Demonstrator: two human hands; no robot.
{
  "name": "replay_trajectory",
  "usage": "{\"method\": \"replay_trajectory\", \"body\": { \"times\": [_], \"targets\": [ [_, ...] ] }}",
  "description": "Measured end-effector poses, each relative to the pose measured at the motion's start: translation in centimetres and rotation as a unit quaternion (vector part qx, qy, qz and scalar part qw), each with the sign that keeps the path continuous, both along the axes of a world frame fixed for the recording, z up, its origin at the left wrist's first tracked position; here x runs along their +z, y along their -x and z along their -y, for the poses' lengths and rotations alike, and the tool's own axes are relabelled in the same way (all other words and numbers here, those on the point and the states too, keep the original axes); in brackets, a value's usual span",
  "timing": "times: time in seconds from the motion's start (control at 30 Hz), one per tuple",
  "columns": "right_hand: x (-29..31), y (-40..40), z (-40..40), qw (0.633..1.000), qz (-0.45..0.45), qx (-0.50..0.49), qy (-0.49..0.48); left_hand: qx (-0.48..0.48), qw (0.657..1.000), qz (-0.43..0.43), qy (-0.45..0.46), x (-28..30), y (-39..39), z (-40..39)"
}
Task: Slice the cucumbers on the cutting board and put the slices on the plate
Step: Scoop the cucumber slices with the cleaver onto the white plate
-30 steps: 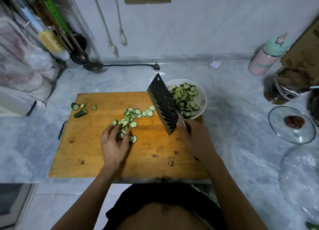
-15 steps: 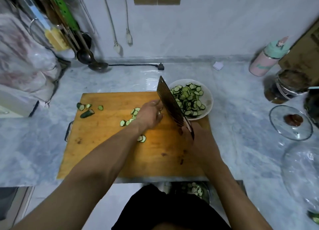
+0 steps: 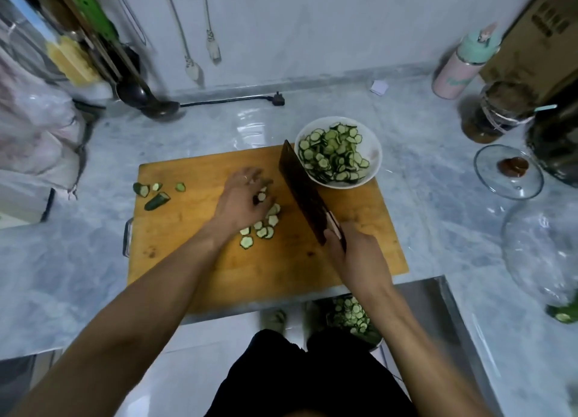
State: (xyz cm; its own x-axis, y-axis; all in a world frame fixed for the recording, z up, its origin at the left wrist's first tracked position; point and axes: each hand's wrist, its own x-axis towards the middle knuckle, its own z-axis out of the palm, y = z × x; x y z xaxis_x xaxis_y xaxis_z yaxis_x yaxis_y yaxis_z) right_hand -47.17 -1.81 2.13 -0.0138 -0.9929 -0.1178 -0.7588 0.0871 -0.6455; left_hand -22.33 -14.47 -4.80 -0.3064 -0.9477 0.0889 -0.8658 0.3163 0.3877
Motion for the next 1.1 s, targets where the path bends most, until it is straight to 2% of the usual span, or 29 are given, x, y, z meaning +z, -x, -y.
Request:
{"method": "replay_trajectory", "body": {
  "times": [0.07, 0.17, 0.3, 0.37, 0.47, 0.57, 0.67, 0.77, 0.93, 1.1],
  "targets": [
    [-0.6, -0.2, -1.0, 1.0, 0.004, -0.013, 0.008, 0.03, 0.998, 0.007, -0.057, 0.1, -0.5, 1.3],
    [-1.4, -0.1, -2.8, 0.999, 0.02, -0.033, 0.006, 0.008, 0.994, -0.019, -0.112, -1.0, -0.1, 2.0],
    [-2.6, -0.5, -5.1, 0.994, 0.06, -0.082, -0.034, 0.013, 0.994, -0.041, -0.104, -2.2, 0.5, -0.2],
    [-3.2, -1.1, -5.9, 0.981, 0.132, -0.126, -0.071, 0.014, 0.993, -0.078, -0.091, -2.1, 0.5, -2.0],
    [-4.5, -2.4, -6.7, 0.922, 0.303, -0.206, -0.124, -0.008, 0.99, -0.11, -0.092, -1.8, 0.7, -4.0],
    [-6.0, -3.0, -7.6, 0.898, 0.35, -0.237, -0.119, 0.023, 0.982, -0.157, -0.102, -2.1, -0.5, -4.8],
    [-6.9, -3.4, -8.1, 0.895, 0.359, -0.24, -0.115, 0.103, 0.988, -0.112, -0.036, -3.2, -3.2, -4.8],
    [-7.4, -4.2, -8.6, 0.898, 0.349, -0.242, -0.115, 0.17, 0.979, -0.1, -0.053, -3.4, -4.0, -5.0],
    [-7.8, -6.8, -9.0, 0.901, 0.348, -0.232, -0.112, 0.143, 0.978, -0.144, -0.054, -3.4, -0.8, -5.8],
    [-8.1, -9.2, -6.7, 0.943, 0.26, -0.194, -0.073, 0.153, 0.968, -0.183, -0.073, -3.4, 2.1, -5.5]
  ]
}}
